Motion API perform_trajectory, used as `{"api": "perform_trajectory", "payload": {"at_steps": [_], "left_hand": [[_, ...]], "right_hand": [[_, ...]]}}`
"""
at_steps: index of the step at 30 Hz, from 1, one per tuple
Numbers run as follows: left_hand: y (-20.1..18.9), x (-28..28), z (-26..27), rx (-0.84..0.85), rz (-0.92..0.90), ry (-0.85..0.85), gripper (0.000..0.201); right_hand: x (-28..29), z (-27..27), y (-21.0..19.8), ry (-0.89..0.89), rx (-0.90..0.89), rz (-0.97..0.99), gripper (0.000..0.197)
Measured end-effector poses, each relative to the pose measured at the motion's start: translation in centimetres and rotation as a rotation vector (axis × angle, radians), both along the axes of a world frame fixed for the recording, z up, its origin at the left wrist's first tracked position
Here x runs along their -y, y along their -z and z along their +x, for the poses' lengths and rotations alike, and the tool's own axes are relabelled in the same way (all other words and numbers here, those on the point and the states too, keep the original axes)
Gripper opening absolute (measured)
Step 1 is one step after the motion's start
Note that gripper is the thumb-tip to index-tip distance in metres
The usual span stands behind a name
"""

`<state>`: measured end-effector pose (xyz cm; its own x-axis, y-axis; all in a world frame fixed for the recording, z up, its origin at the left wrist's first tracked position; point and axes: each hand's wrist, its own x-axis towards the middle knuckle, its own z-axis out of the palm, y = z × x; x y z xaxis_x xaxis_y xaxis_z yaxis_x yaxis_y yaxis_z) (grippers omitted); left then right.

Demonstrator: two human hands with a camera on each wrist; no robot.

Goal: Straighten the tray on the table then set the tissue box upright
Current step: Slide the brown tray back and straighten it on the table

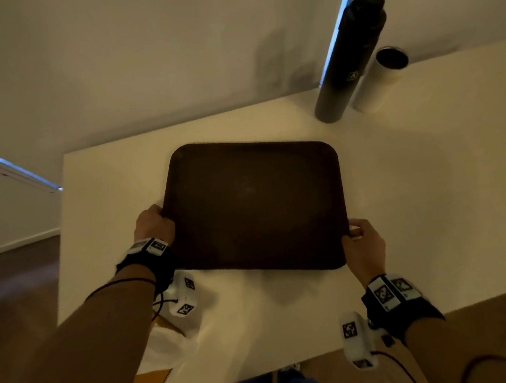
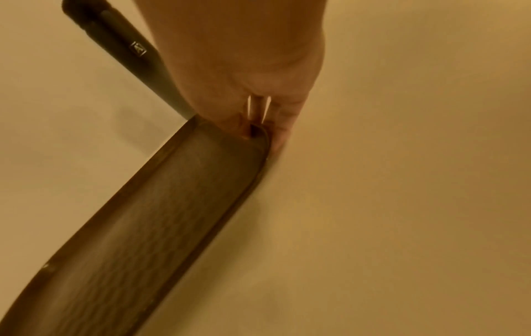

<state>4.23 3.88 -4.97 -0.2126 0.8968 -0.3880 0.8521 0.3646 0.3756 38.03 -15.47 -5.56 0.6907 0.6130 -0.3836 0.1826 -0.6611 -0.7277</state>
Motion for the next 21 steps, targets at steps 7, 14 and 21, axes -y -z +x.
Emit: {"api": "perform_trajectory", "payload": {"at_steps": [7,14,21], "left_hand": [[0.1,0.1,-0.6,0.042,0.114,-0.047,0.059],[0.4,-1.5,-0.7,0.087,0.145,-0.079,0.063],[0.8,-3.6,-0.7,0.104,0.145,-0.093,0.062]], "right_hand": [[-6.7,1.4,1.4,-0.078,0.136,0.032,0.034],[-10.4,1.7,1.9,-0.099,0.202,0.017,0.033],[-13.4,2.2,1.3,-0.112,0.23,0.006,0.035]]}}
